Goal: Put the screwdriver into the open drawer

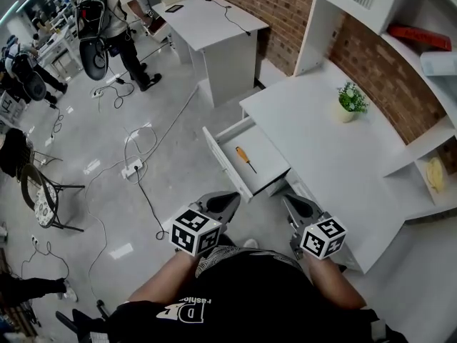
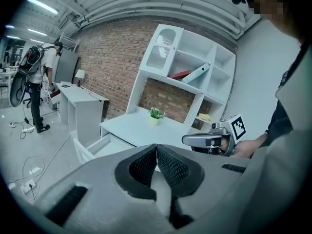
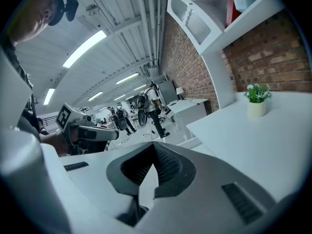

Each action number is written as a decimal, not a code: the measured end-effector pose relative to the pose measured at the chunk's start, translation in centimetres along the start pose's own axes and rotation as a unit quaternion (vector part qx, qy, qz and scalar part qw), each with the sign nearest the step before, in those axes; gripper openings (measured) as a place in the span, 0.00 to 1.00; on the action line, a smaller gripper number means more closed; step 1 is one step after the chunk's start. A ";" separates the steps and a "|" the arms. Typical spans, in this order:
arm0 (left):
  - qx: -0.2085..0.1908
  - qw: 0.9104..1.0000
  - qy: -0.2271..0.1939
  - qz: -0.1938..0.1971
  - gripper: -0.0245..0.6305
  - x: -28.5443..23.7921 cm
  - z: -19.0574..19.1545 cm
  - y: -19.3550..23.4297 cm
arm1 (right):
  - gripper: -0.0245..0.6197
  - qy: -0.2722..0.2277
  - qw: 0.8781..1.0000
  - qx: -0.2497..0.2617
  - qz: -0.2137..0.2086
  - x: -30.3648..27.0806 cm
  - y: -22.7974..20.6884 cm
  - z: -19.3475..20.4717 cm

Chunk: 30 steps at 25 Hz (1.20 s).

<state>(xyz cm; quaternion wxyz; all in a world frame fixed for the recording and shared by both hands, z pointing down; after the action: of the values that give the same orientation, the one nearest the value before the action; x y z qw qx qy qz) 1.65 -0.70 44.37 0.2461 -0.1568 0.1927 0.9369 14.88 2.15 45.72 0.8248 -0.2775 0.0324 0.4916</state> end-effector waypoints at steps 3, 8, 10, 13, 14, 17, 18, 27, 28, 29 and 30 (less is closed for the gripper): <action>-0.002 1.000 0.004 0.001 0.07 0.0 0.1 -0.6 | 0.04 0.001 1.000 0.001 -0.001 0.5 -0.1 0.1; -0.004 1.000 0.004 0.000 0.07 -0.2 -0.3 -0.9 | 0.04 -0.006 1.000 -0.001 -0.004 1.1 -0.4 -0.3; -0.006 1.000 0.006 -0.001 0.07 -0.2 -0.4 -0.9 | 0.04 -0.008 1.000 0.000 -0.004 1.2 -0.3 -0.4; -0.014 1.000 0.010 -0.004 0.07 -0.3 -0.4 -1.0 | 0.04 -0.011 1.000 0.000 -0.006 1.3 -0.2 -0.5; -0.018 1.000 0.011 -0.004 0.07 -0.4 -0.5 -1.1 | 0.04 -0.013 1.000 -0.001 -0.006 1.4 -0.1 -0.5; -0.021 1.000 0.012 -0.001 0.07 -0.4 -0.7 -1.4 | 0.04 -0.016 1.000 -0.003 -0.005 1.5 0.0 -0.6; -0.022 1.000 0.012 0.000 0.07 -0.5 -0.7 -1.5 | 0.04 -0.016 1.000 -0.004 -0.005 1.6 0.0 -0.5; -0.023 1.000 0.013 0.001 0.07 -0.6 -0.4 -1.7 | 0.04 -0.017 1.000 -0.002 -0.002 1.8 0.0 -0.2; -0.023 1.000 0.013 0.001 0.07 -0.6 -0.4 -1.7 | 0.04 -0.017 1.000 -0.001 -0.002 1.8 0.0 -0.2; -0.023 1.000 0.012 0.001 0.07 -0.6 -0.3 -1.8 | 0.04 -0.016 1.000 0.000 -0.003 1.8 0.0 -0.1; -0.023 1.000 0.012 0.000 0.07 -0.7 -0.3 -1.8 | 0.04 -0.016 1.000 0.000 -0.003 1.8 0.0 -0.1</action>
<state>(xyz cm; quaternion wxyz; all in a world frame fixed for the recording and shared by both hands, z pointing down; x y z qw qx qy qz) 3.19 0.33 43.86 0.2399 -0.1733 0.1743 0.9392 15.87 3.54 45.08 0.8268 -0.2698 0.0187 0.4933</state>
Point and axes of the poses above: the fingertips, and each gripper's own axes: x backward along the fingers, y to its left, z out of its underside, the point moved 1 cm from there along x, backward along the fingers, and after that the axes turned 4 degrees about -x, right-handed, at the moved point
